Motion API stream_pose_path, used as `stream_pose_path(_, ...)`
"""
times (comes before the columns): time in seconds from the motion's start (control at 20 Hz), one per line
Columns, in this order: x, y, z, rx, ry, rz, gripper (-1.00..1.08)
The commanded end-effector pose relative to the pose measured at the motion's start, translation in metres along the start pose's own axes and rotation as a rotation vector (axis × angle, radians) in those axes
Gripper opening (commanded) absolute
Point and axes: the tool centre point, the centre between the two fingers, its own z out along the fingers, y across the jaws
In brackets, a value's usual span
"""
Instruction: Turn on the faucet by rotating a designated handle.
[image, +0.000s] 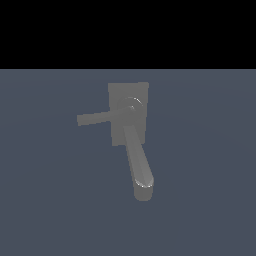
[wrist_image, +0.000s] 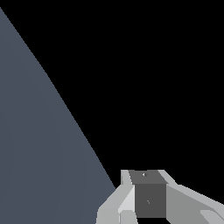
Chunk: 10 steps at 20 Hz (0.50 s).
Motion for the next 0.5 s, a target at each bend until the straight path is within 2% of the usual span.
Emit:
stream_pose_path(0.0, 0.014, -0.005, -0.017, -0.077, 0.077, -0.021, -1.00)
stream_pose_path(0.45, 0.055, -0.047, -0.080, -0.309, 0.360, -0.136, -1.00)
